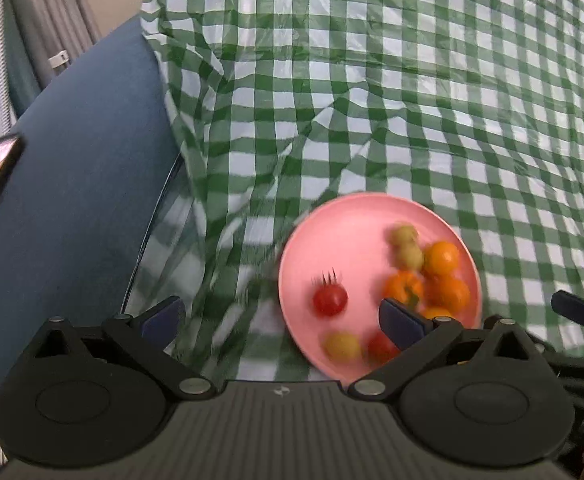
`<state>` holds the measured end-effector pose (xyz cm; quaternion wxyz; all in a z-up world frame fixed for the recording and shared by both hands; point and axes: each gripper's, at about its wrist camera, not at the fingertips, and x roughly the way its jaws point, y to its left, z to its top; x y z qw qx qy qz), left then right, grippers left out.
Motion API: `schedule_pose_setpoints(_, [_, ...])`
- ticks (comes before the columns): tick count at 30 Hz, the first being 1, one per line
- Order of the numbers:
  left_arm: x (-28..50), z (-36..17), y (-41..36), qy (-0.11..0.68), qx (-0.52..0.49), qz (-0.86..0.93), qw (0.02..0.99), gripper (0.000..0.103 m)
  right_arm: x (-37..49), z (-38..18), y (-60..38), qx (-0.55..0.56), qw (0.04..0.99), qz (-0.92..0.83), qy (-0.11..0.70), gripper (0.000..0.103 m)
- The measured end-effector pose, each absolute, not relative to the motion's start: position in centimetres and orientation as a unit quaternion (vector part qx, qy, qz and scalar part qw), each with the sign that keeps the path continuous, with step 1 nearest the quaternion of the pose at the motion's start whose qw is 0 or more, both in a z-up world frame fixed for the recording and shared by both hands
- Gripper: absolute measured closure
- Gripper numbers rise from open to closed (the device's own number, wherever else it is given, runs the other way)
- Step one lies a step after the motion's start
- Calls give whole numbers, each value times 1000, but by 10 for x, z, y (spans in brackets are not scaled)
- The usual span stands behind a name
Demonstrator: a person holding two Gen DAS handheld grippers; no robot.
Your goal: Organize fruits
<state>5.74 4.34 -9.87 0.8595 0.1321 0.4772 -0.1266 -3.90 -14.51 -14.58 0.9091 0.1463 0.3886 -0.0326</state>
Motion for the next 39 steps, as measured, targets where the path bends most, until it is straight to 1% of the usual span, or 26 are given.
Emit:
schedule_pose_setpoints(3, [26, -87, 49, 478, 129, -131, 859, 0, -70, -133, -130, 131, 912, -27, 388, 13])
schedule_pose_setpoints(5, [4, -79, 57, 474, 124, -130, 862, 0, -87, -126, -119, 107, 918, -25, 381, 9])
schedule_pose_setpoints(8, [-23, -72, 67, 467, 124, -124, 867, 0, -109, -116, -106, 69, 926, -31, 371, 6])
schedule_pose_setpoints(17, [-85, -52, 87, 441, 117, -119, 882, 0, -159, -91, -100, 67, 939, -48, 333, 5])
schedule_pose_setpoints(25, [-115, -40, 87, 421, 122, -115, 892, 0, -185, -74, -95, 58, 948, -51, 307, 4])
schedule_pose_setpoints(39, [-127, -29, 94, 410, 117, -116, 897, 0, -205, -60, -89, 51, 954, -57, 291, 4])
